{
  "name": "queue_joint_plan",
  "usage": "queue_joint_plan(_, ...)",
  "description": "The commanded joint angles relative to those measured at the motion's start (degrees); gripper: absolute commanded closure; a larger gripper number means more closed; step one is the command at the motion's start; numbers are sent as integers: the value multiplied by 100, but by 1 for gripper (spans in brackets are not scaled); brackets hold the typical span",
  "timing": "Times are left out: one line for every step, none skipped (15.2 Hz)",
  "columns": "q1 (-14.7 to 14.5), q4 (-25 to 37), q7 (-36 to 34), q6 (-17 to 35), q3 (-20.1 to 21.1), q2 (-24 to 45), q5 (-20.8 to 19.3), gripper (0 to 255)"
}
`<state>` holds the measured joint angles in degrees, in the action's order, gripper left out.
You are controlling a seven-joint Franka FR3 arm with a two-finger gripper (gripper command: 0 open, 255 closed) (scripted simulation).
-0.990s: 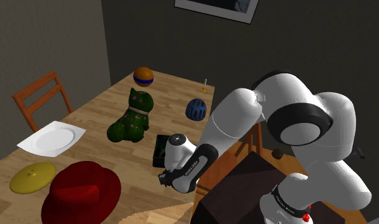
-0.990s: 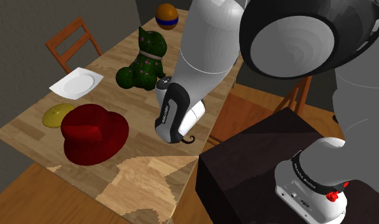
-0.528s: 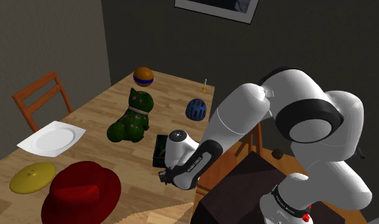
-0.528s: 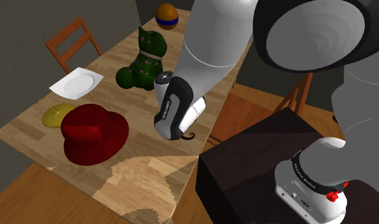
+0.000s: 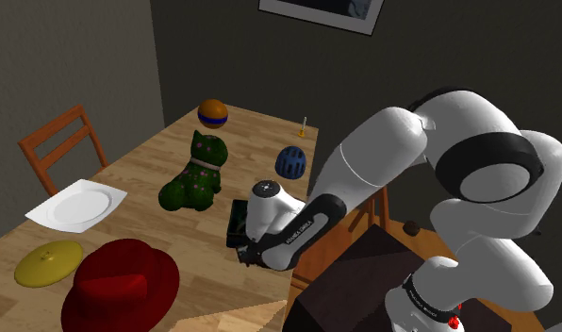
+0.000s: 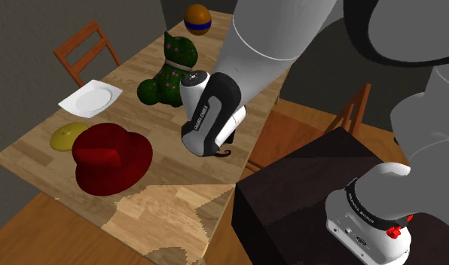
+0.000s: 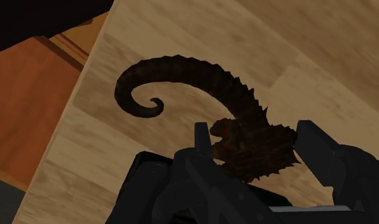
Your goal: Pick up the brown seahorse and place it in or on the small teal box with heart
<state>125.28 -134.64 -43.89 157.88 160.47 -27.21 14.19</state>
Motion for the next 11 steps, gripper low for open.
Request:
queue_joint_plan(-85,-49,-66,-116,-101,164,-92,255)
queue_joint_plan(-124,-69,-98,-176,-151,244,-141,255)
queue_joint_plan(-163,-88,-131,-237,-201,325,-192,255)
queue_joint_plan(-201,-105,-165,-299,-250,405,-244,255)
queue_joint_plan(-238,-121,-200,-361,-298,485,-297,255)
queue_joint_plan(-275,-135,-236,-424,-346,565,-352,255)
queue_joint_plan(-310,-148,-273,-487,-393,645,-409,255)
queue_joint_plan(-345,-160,-310,-552,-439,725,-466,255)
queue_joint_plan(-378,-170,-348,-616,-483,805,-525,255)
queue_joint_plan(-410,-179,-387,-682,-526,884,-584,255)
queue_joint_plan(-441,-186,-426,-749,-568,963,-644,255)
